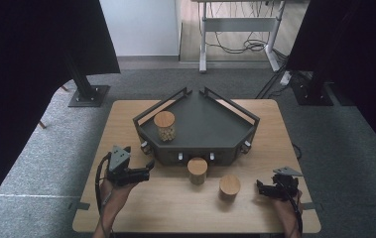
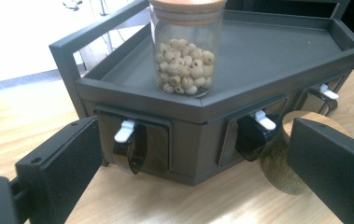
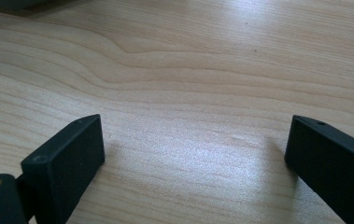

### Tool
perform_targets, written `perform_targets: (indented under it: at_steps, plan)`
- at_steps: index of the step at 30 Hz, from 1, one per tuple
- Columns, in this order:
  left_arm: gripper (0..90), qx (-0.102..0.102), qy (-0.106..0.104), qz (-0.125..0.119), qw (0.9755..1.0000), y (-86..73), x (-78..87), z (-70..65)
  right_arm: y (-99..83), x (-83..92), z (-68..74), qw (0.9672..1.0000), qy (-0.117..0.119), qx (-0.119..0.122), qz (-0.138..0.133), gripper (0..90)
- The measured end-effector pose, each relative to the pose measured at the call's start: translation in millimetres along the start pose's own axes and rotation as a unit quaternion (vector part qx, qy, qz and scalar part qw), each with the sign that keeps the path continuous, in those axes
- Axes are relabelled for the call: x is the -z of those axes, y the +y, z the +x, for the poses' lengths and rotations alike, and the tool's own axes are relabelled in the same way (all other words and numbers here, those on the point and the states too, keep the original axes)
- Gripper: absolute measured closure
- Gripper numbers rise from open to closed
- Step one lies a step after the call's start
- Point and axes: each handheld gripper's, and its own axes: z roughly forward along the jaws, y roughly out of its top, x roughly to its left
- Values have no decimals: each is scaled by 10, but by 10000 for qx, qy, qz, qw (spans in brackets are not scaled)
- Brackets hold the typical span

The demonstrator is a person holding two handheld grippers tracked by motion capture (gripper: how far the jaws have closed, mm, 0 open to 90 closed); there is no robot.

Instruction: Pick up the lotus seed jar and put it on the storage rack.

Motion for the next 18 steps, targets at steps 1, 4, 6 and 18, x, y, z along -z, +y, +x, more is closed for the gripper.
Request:
perform_targets:
  at_steps: [1,4,6,18]
  plan:
    - [34,2,-5,9,10000,-8,4,-2,0,0,0,10000,0,0,0,41]
    - [34,-1,-15,36,10000,-47,20,-9,0,0,0,10000,0,-1,0,41]
    - [35,1,-18,61,10000,-64,26,-11,0,0,1,10000,-2,-2,0,41]
    - [35,-17,-20,157,9999,-168,55,-36,-1,1,4,10000,-7,-6,-1,42]
